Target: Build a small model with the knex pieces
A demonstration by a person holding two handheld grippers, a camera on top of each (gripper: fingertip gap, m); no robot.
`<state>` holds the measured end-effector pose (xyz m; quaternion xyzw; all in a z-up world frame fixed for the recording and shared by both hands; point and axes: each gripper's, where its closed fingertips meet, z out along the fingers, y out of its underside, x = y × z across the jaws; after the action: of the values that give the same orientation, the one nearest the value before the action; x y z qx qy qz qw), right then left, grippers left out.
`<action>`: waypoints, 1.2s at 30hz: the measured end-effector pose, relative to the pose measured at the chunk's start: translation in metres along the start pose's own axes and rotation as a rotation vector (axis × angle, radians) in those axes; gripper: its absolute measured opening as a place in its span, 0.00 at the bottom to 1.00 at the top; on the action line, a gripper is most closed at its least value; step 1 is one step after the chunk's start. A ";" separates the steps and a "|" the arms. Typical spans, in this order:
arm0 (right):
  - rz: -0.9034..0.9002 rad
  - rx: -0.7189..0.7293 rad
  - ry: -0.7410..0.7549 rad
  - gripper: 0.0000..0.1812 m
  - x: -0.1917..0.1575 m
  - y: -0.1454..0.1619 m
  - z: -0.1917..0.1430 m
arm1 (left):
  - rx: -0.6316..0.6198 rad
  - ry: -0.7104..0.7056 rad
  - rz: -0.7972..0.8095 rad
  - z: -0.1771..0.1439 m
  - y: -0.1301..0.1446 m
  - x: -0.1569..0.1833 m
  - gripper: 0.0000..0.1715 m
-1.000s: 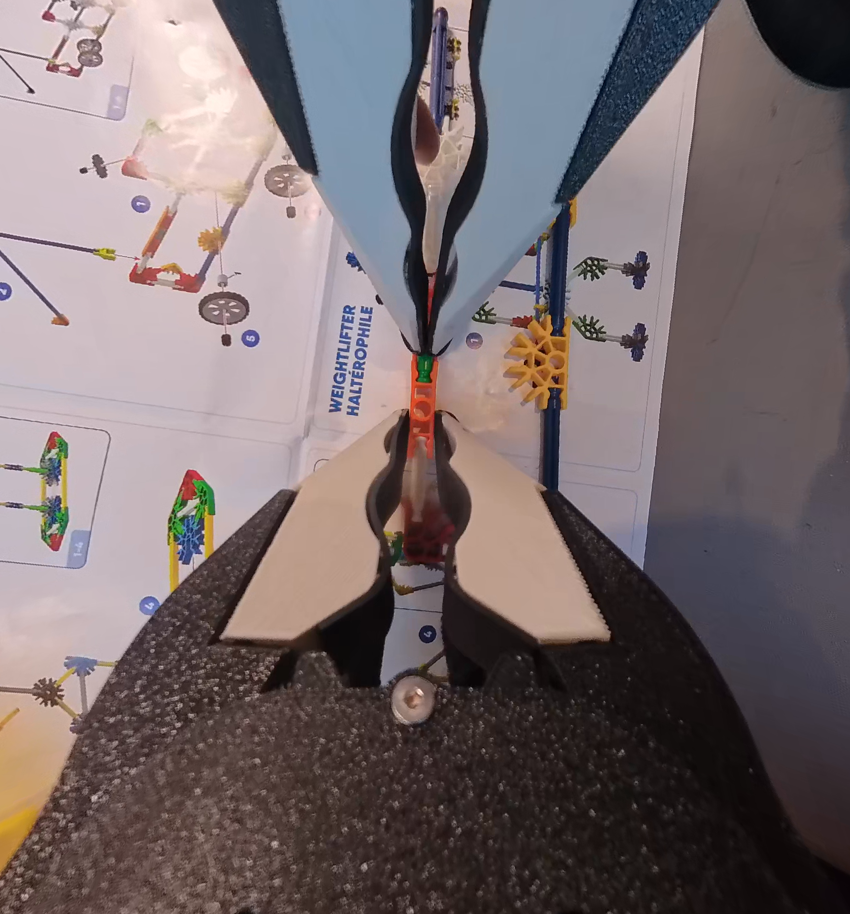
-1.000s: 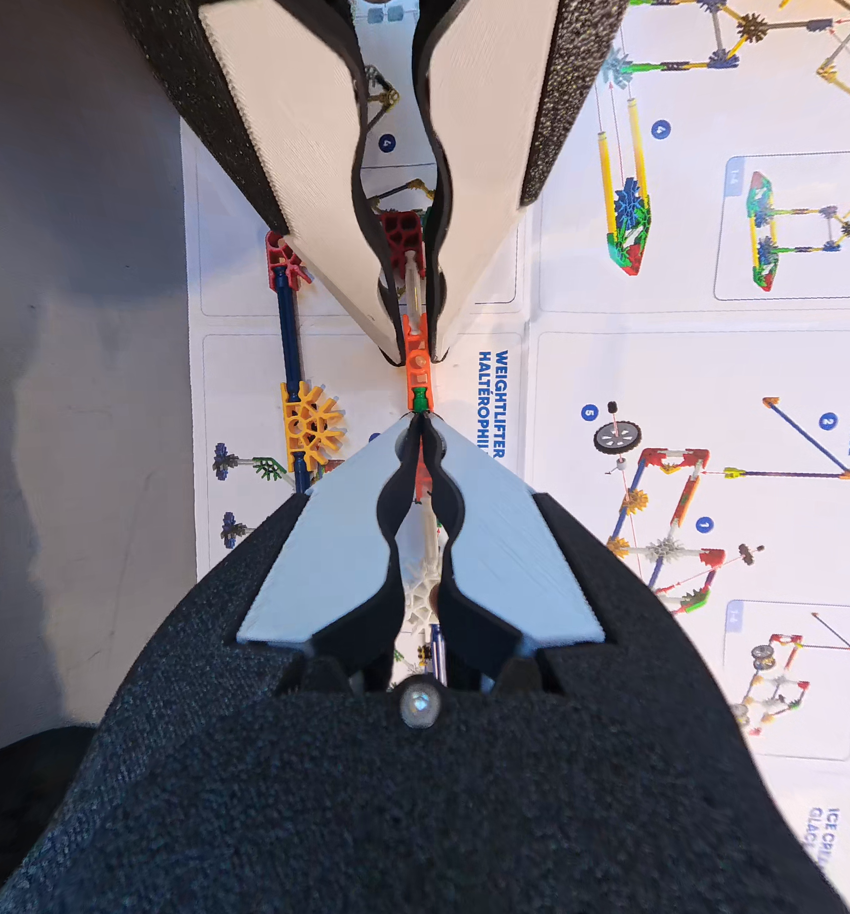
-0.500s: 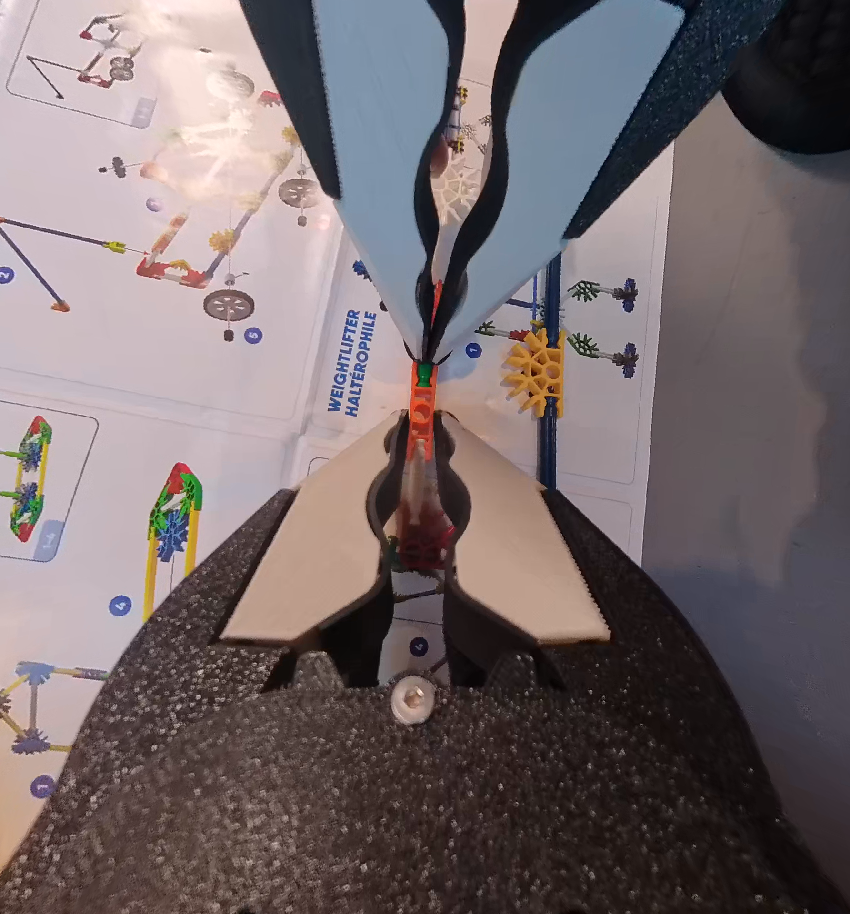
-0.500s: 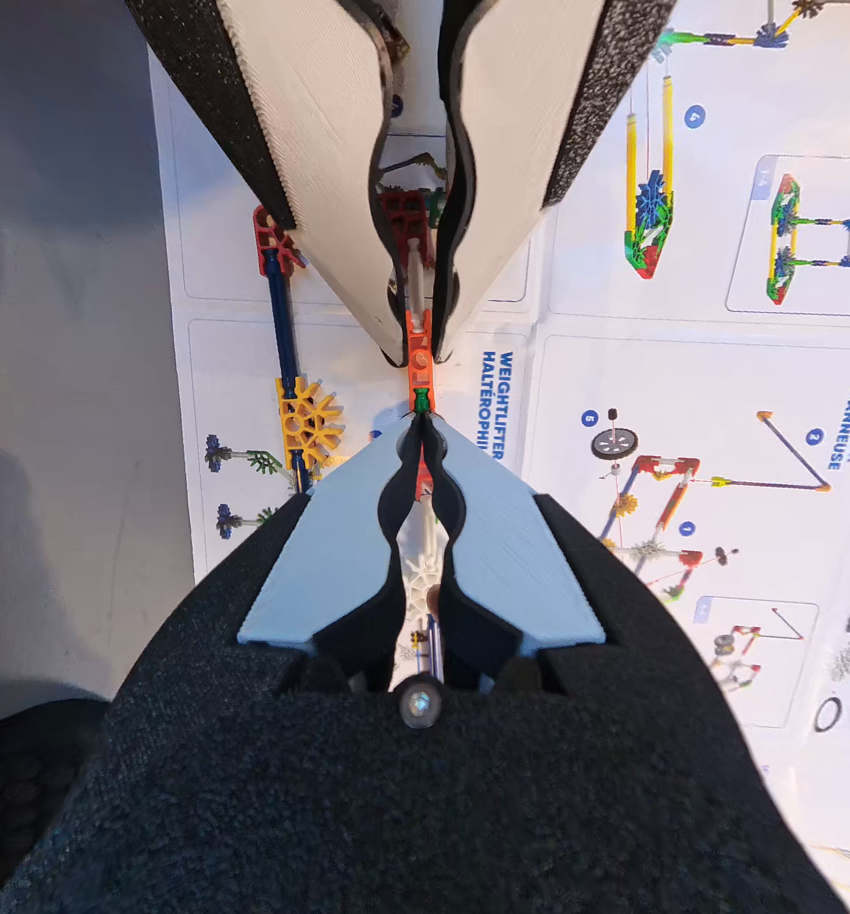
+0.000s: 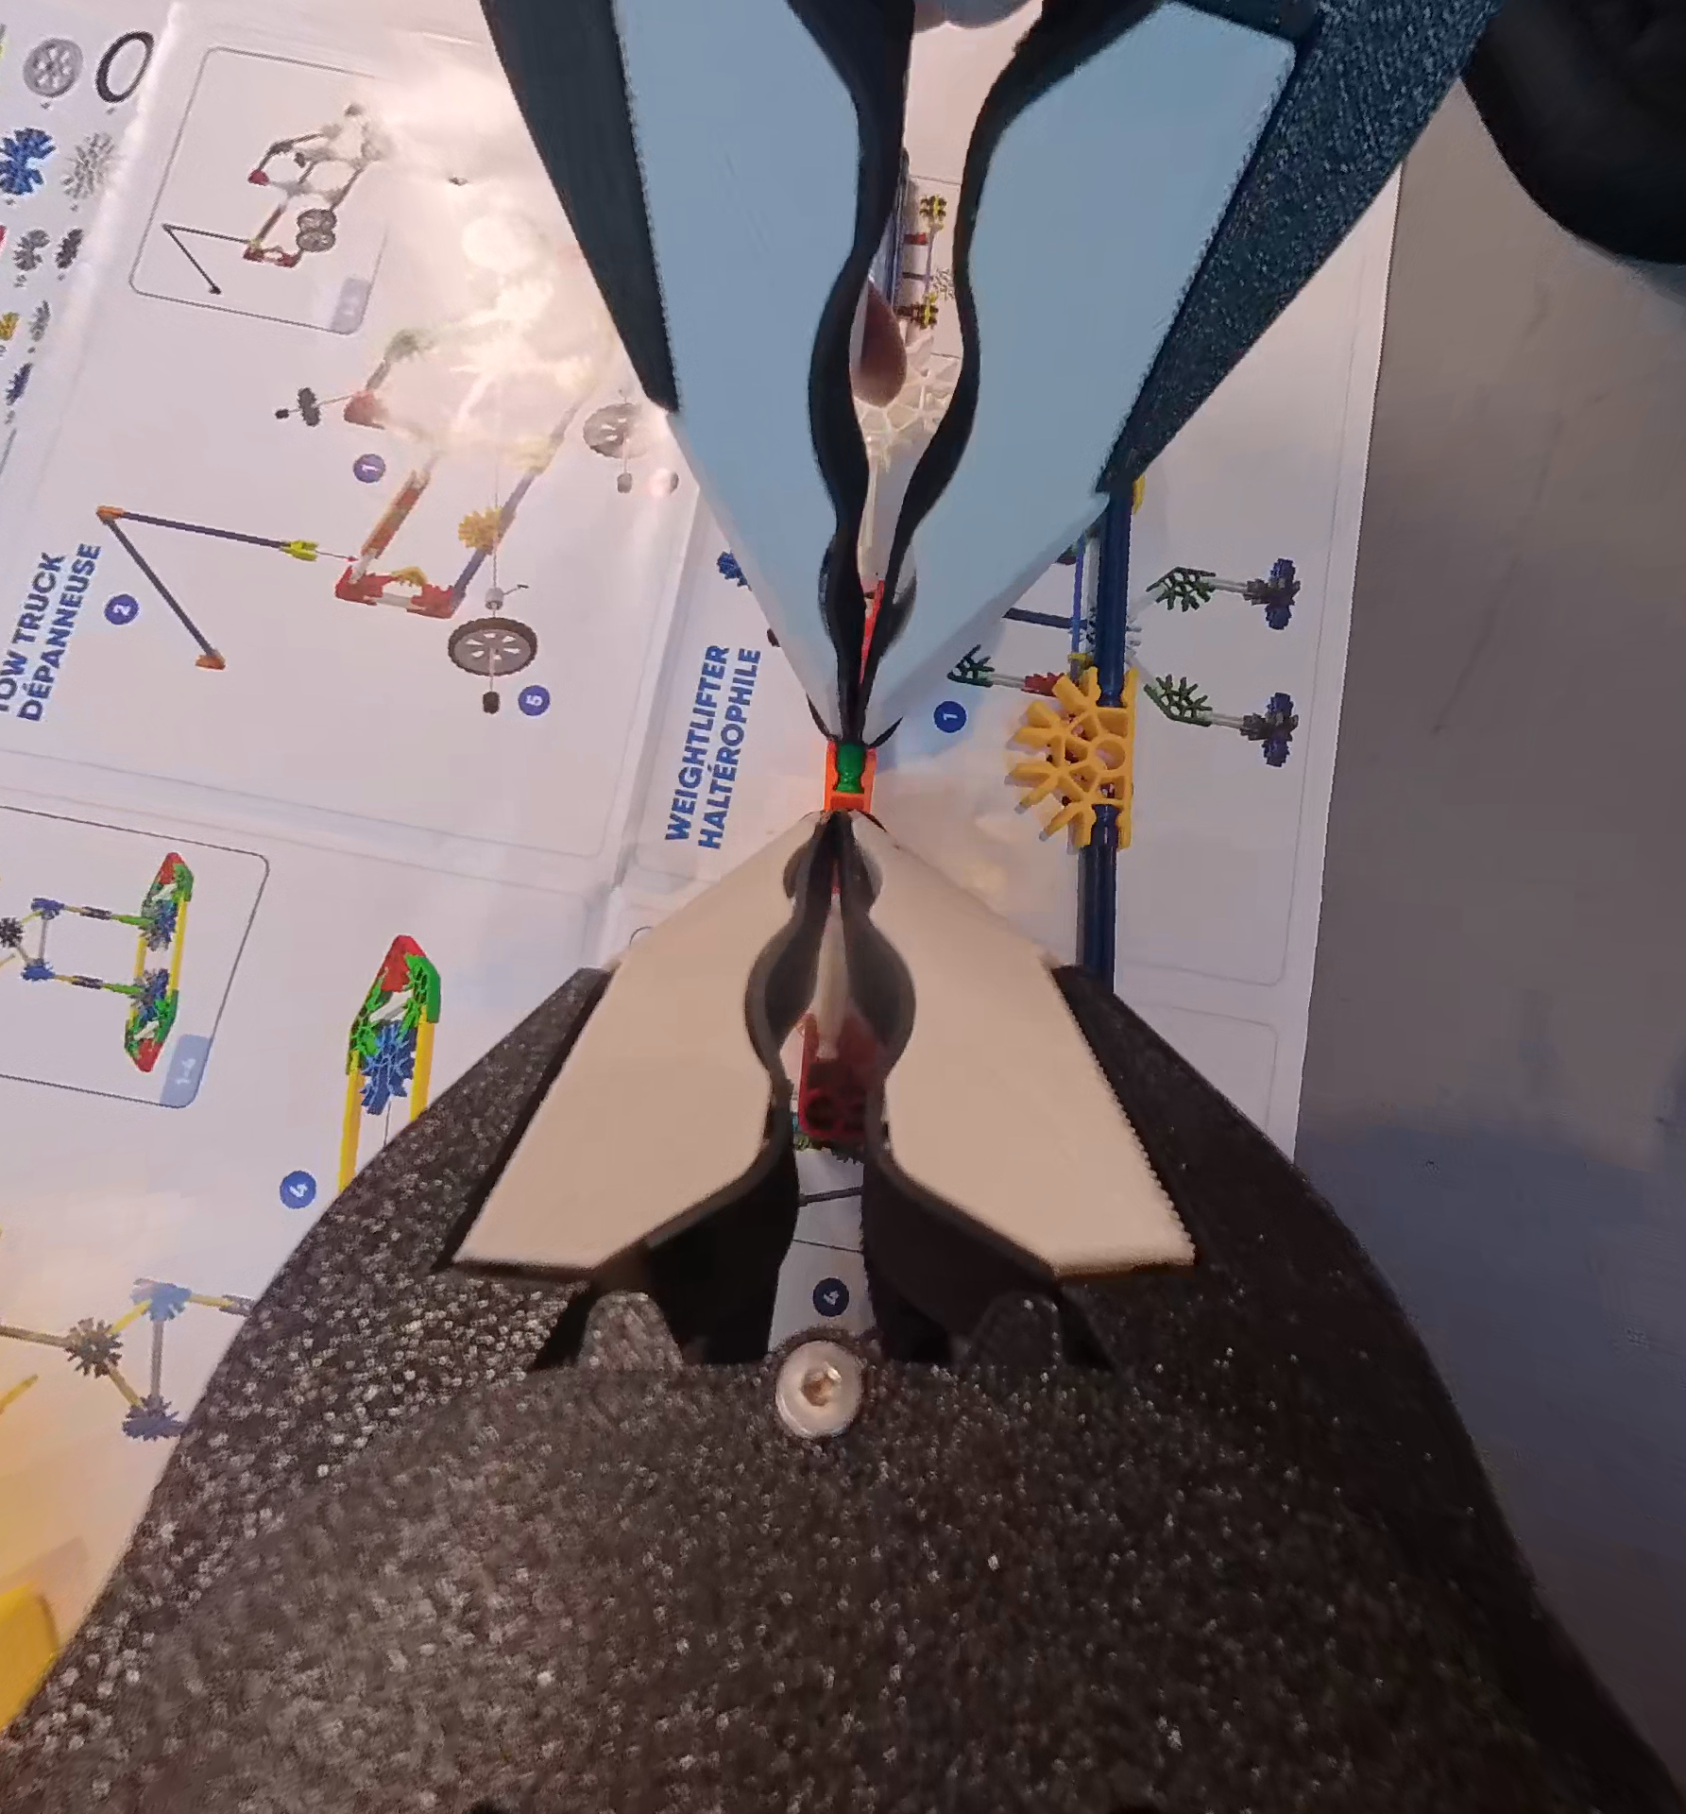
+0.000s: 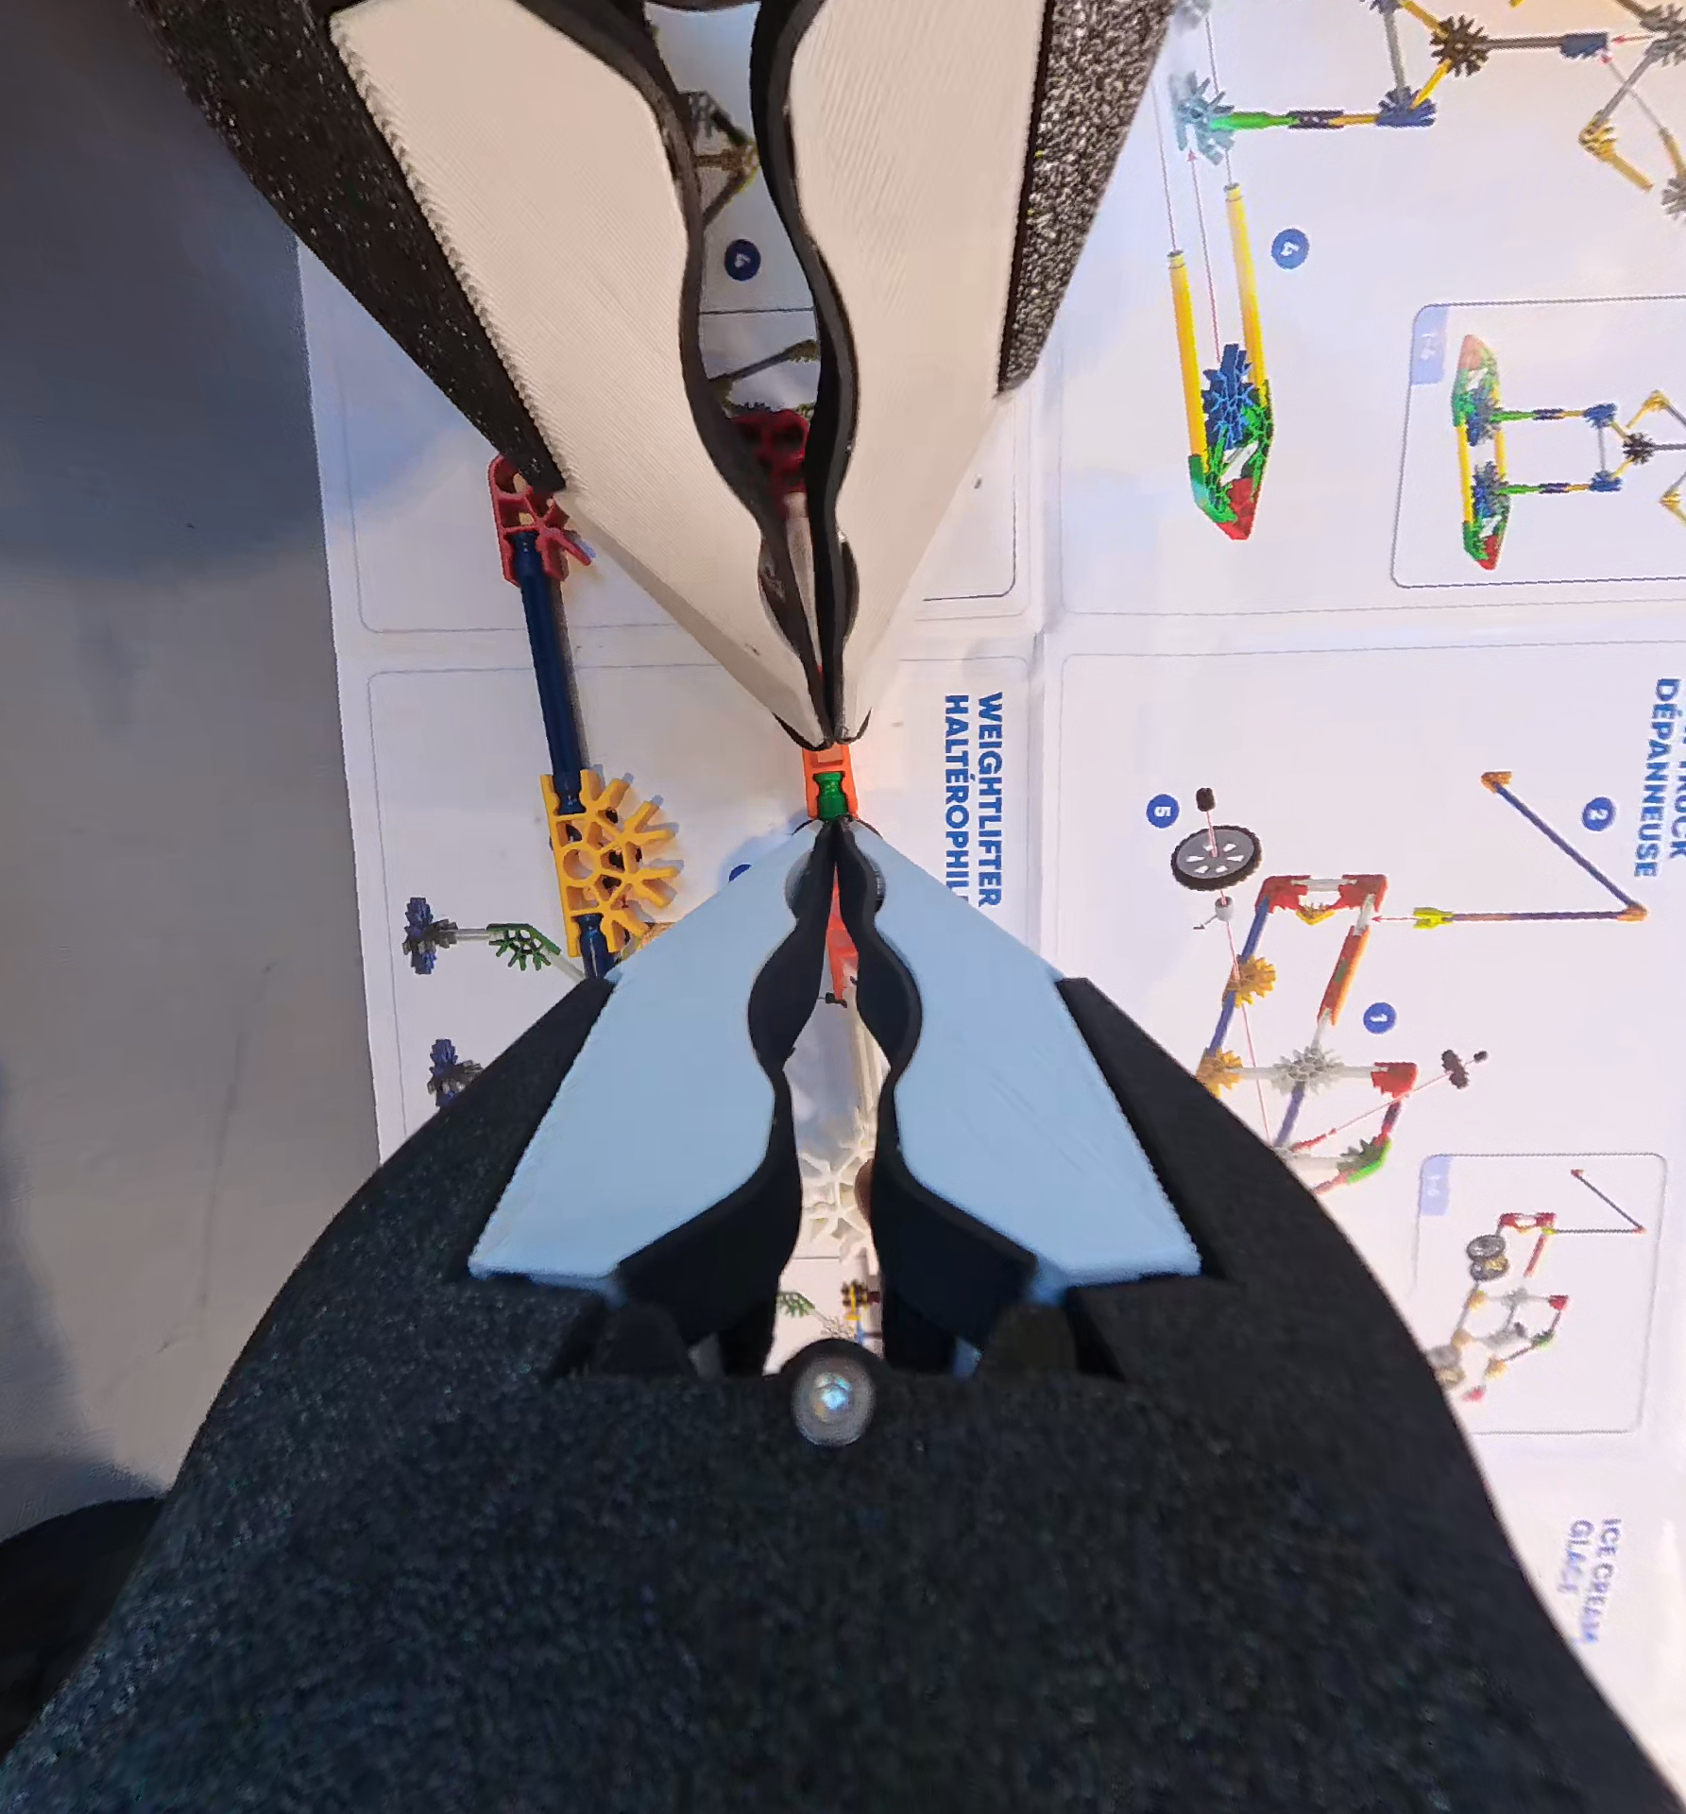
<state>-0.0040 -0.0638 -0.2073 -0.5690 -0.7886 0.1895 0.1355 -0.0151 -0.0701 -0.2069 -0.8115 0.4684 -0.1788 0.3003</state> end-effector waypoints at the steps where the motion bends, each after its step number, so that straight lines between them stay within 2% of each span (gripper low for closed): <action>1: -0.003 0.007 0.011 0.00 0.000 0.000 0.000 | -0.001 -0.009 0.011 0.000 0.000 0.000 0.00; 6: 0.031 0.060 0.002 0.00 -0.001 -0.007 0.000 | -0.006 -0.017 0.028 0.000 0.000 0.000 0.00; 14: 0.043 0.004 0.009 0.00 -0.001 -0.006 0.003 | 0.000 -0.006 0.014 0.000 0.000 0.000 0.00; 19: 0.053 0.183 0.042 0.00 0.002 0.001 -0.007 | 0.011 -0.002 0.013 0.000 0.000 0.001 0.00; 21: 0.086 0.270 0.048 0.04 0.001 0.009 -0.025 | 0.004 -0.010 0.027 -0.001 0.000 0.001 0.00; 23: 0.124 0.293 0.092 0.08 0.004 0.025 -0.041 | 0.003 -0.014 0.045 -0.001 -0.001 0.002 0.00; 26: 0.137 0.282 0.170 0.10 0.008 0.046 -0.055 | 0.014 -0.001 0.044 -0.002 -0.002 0.001 0.01; 27: 0.134 0.275 0.191 0.10 0.009 0.051 -0.058 | 0.025 0.002 0.037 -0.003 -0.003 0.000 0.05; 30: 0.102 0.245 0.214 0.10 0.009 0.058 -0.056 | 0.069 -0.001 0.023 -0.004 -0.009 -0.002 0.08; 36: 0.001 0.183 0.187 0.09 0.010 0.049 -0.036 | 0.040 0.011 0.030 0.012 -0.009 0.004 0.12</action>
<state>0.0499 -0.0359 -0.1974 -0.5698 -0.7516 0.2071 0.2597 0.0001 -0.0663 -0.2099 -0.7973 0.4784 -0.1880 0.3164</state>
